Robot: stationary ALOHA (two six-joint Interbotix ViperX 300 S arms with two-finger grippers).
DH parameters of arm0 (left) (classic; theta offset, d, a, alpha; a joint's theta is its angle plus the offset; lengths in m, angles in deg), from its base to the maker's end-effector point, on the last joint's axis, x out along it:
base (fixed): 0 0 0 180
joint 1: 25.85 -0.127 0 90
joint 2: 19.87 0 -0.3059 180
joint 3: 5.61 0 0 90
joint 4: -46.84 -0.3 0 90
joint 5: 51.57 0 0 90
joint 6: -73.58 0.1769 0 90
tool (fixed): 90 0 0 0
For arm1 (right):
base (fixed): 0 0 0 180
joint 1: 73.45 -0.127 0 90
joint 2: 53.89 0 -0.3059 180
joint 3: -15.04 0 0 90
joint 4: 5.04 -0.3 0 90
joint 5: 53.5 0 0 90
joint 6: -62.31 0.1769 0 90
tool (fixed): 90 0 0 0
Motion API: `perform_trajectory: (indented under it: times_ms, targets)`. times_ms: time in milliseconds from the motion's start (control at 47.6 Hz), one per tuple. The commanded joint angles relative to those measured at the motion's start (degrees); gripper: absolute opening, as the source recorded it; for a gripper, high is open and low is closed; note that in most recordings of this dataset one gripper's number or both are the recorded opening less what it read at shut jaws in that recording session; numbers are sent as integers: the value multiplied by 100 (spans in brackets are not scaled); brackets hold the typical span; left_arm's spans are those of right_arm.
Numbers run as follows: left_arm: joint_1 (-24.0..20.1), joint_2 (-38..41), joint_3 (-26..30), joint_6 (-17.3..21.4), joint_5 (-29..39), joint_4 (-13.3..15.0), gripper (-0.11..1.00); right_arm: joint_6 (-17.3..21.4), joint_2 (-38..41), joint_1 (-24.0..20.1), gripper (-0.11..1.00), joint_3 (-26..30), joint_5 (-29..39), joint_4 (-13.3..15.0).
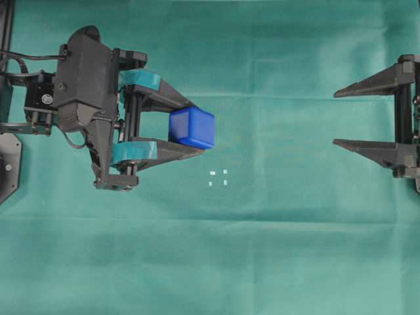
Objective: Handover the blue block to the right arm after grasping it with the left arm, then place it in the designated position.
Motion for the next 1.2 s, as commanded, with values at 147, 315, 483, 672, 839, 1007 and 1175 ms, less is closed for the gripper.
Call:
perform_trajectory:
  times_ms: [147,315,483,672,839,1007,1175]
  targets:
    - [-9,-62,70,-9,-35,9,47,-9,35,9,94,299,-9,334]
    - [-9,-62,70,-18,-26,18,47,-70,26,9,94,396,97,501]
    - [-9,-62,70,-9,-35,18,47,-343,9,9,94,554,290,932]
    - [-9,-62,79,-18,-35,18,47,-914,9,9,93,773,396,1696]
    - [-9,-62,70,-18,-35,18,47,-1775,9,9,93,800,325,2900]
    - [0,-70,70,-18,-35,18,47,-2435,9,9,93,800,316,3718]
    - [-9,-70,70,-18,-35,18,47,-2689,26,9,93,791,378,4104]
